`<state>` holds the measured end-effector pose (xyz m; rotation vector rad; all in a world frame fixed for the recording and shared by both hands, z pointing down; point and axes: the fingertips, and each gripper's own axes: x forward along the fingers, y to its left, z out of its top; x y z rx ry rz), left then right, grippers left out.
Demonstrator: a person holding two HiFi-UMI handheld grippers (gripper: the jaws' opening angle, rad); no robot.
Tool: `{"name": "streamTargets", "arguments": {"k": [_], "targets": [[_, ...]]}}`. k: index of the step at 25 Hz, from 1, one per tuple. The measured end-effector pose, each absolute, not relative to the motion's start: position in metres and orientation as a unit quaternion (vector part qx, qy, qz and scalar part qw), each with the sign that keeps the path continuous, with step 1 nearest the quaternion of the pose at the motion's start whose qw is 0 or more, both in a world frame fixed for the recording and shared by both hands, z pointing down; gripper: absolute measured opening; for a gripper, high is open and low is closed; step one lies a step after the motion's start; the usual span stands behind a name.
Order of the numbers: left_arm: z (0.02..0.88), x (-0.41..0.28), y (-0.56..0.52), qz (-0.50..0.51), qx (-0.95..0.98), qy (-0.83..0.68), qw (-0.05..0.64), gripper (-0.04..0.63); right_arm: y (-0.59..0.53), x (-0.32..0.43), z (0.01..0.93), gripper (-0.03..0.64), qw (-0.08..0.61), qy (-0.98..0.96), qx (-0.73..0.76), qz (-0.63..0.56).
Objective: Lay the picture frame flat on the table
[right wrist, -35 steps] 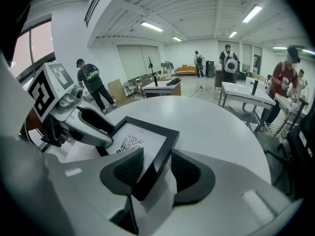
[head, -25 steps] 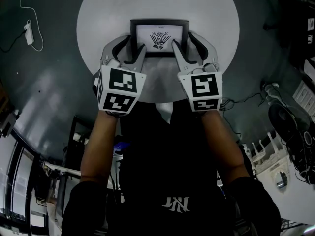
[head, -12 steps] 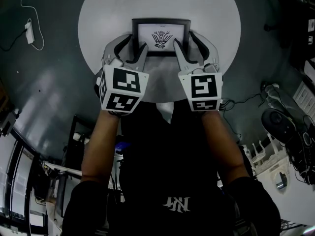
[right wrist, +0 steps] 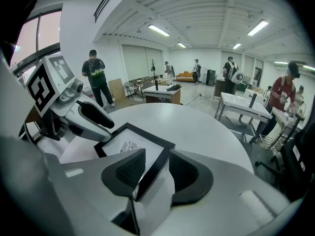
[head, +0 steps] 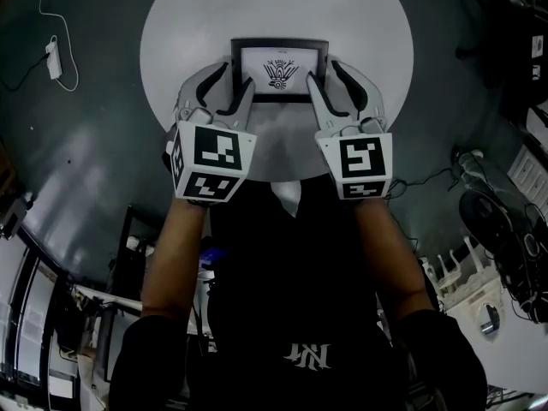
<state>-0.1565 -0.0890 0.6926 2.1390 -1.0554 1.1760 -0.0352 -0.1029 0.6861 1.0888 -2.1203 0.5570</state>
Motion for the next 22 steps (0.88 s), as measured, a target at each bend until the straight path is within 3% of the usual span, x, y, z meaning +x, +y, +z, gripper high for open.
{"name": "streamTargets", "arguments": {"k": [8, 10, 16, 22], "targets": [[0.665, -0.142, -0.098, 0.402, 0.801, -0.386, 0.221, 0.106, -0.108, -0.040, 0.663, 0.059, 0.332, -0.826, 0.409, 0.203], [0.659, -0.140, -0.100, 0.397, 0.805, -0.384, 0.217, 0.087, -0.111, -0.042, 0.657, 0.003, 0.332, -0.828, 0.406, 0.197], [0.639, -0.141, -0.105, 0.394, 0.810, -0.382, 0.206, 0.003, -0.118, -0.053, 0.633, -0.002, 0.300, -0.849, 0.385, 0.205], [0.593, -0.132, -0.110, 0.372, 0.826, -0.378, 0.194, 0.003, -0.117, -0.061, 0.589, -0.002, 0.263, -0.872, 0.345, 0.225]]}}
